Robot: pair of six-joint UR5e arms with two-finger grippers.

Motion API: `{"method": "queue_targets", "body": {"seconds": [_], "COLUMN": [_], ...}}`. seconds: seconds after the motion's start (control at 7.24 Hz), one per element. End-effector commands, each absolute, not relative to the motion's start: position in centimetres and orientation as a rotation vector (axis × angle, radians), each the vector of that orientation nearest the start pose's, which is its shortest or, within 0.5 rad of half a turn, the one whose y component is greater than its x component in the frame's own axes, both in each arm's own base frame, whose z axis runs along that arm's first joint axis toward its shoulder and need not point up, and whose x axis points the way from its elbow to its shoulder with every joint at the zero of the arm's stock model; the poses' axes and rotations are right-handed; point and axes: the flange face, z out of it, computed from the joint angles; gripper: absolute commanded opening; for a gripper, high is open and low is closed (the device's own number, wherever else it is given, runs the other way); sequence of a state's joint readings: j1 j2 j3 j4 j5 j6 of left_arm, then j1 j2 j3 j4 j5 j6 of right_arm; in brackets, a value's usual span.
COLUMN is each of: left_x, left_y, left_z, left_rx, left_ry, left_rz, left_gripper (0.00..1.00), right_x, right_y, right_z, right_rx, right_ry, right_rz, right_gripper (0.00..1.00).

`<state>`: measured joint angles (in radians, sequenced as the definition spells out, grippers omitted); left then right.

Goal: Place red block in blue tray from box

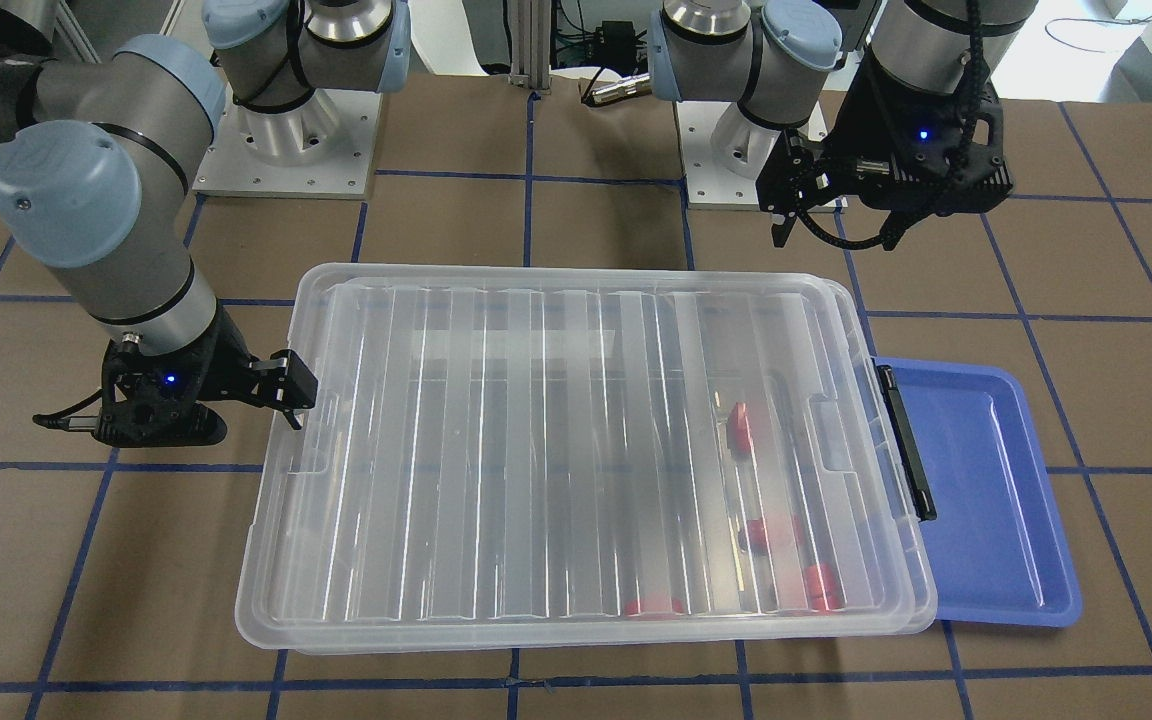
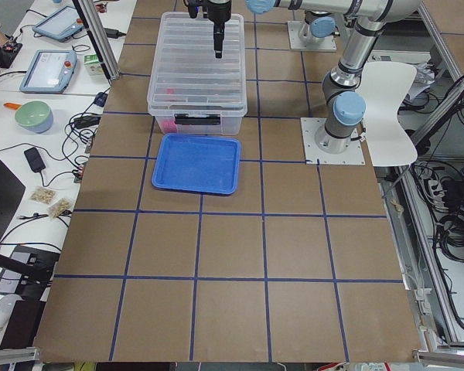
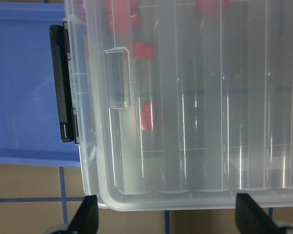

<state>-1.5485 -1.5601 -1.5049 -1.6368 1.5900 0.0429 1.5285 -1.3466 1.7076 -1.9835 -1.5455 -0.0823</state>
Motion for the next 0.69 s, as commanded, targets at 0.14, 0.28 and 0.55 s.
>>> {"method": "queue_targets", "body": {"seconds": [0.14, 0.28, 0.55], "left_x": [-12.1, -12.0, -12.1], "left_y": [-49.0, -49.0, -49.0], "left_z": [51.9, 51.9, 51.9], "left_rx": [0.033, 0.031, 0.033], "left_ry": [3.121, 3.123, 3.124], "left_rz": [-0.016, -0.016, -0.016], "left_gripper": [1.00, 1.00, 1.00], "right_x": [10.0, 8.6, 7.7], "right_y": [-57.3, -57.5, -57.6], "right_z": [34.4, 34.4, 34.6], "right_rx": [-0.044, -0.007, 0.017], "right_ry": [3.145, 3.148, 3.148], "right_rz": [-0.082, -0.077, -0.081], "right_gripper": [1.00, 1.00, 1.00]}}
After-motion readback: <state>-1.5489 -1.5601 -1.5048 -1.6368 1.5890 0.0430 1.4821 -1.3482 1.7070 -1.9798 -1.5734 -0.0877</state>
